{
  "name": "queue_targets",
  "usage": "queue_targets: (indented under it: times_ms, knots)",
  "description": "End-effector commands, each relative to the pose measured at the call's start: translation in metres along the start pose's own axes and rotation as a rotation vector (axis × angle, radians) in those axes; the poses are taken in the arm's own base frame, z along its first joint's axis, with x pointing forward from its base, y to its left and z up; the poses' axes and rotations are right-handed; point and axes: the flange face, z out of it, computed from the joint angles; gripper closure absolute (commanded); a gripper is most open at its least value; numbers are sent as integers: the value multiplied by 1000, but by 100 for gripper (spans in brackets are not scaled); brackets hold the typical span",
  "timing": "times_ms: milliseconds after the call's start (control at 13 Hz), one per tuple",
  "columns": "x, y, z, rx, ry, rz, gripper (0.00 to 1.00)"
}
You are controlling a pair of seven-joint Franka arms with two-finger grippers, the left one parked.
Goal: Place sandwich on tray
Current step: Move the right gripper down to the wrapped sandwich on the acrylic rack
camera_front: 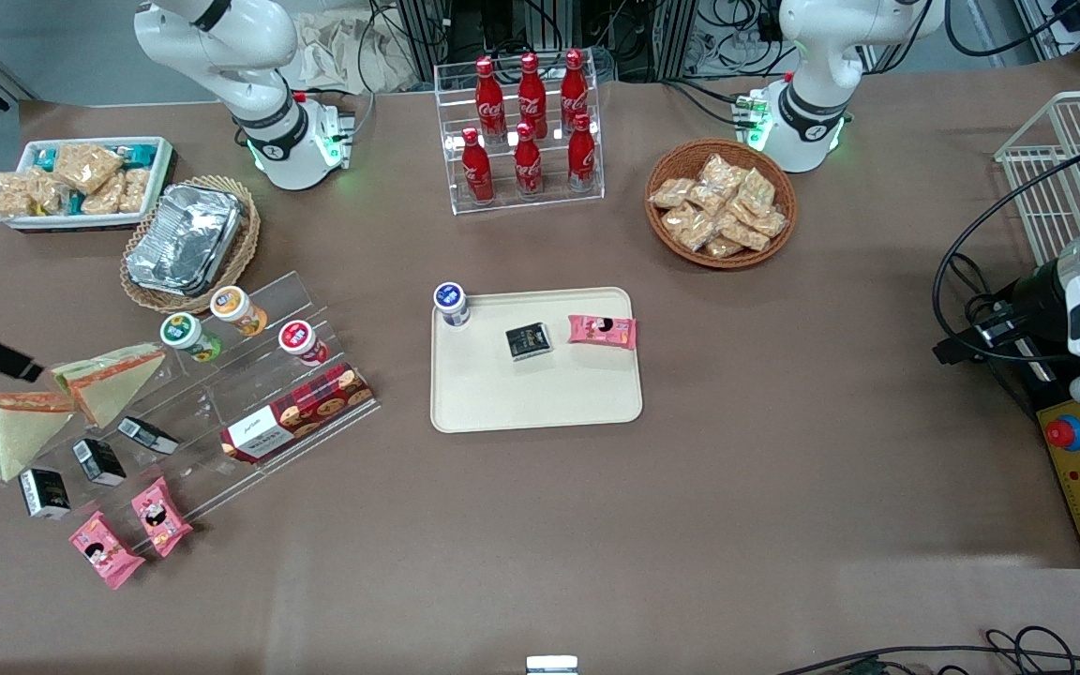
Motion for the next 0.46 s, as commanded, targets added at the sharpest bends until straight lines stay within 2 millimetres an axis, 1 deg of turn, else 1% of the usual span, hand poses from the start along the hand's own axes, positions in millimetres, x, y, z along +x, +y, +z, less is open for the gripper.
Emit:
queue_targets:
  times_ms: [0,77,154,231,308,385]
  knots:
    - [29,44,30,-24,28,24,2]
    - [35,56,40,-30,36,43,2]
    - [40,57,52,-35,26,59,2]
    - [44,64,62,-42,20,75,2]
    - [48,76,68,-43,24,98,2]
    - [51,79,77,-36,15,110,2]
